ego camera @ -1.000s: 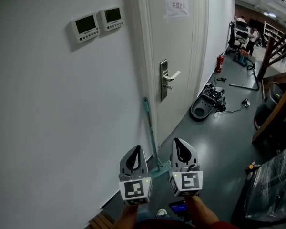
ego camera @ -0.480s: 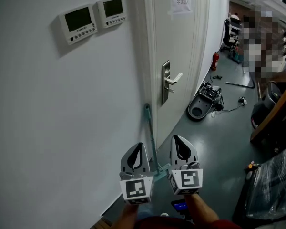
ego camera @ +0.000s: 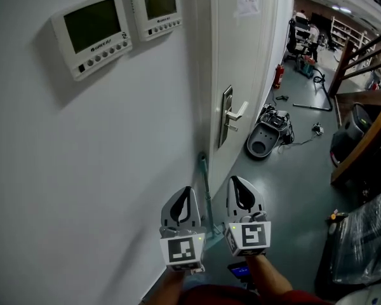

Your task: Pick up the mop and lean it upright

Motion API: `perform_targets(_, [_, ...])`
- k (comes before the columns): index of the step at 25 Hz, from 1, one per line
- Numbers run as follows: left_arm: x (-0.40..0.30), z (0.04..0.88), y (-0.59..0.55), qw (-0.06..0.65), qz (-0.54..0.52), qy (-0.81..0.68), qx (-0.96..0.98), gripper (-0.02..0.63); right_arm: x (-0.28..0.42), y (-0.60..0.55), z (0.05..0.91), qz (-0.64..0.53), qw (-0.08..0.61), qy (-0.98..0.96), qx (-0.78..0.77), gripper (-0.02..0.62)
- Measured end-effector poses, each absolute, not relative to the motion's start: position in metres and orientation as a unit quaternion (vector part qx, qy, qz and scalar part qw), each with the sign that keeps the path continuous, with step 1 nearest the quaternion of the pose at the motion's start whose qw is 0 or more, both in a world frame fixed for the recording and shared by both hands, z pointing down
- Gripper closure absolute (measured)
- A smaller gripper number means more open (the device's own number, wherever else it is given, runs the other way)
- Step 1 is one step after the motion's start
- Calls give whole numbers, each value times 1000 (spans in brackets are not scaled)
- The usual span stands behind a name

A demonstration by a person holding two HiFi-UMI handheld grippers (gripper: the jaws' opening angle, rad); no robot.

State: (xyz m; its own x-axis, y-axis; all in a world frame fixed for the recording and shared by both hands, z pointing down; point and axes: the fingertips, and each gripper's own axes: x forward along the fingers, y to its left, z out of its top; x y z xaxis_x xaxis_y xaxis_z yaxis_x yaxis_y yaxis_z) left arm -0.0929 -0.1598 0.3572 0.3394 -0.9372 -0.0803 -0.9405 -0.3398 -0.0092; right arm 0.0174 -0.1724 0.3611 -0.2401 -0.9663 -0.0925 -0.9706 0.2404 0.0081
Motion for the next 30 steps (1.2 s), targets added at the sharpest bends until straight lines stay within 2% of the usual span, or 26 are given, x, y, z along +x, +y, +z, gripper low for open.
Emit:
perform_targets(16, [-87, 371, -233, 3, 25, 576, -817, 592, 21, -238, 371, 22, 16, 783, -622, 577])
perform_targets(30, [-63, 372, -252, 11, 18, 600, -800, 592, 41, -264, 377, 18, 16, 804, -594, 577])
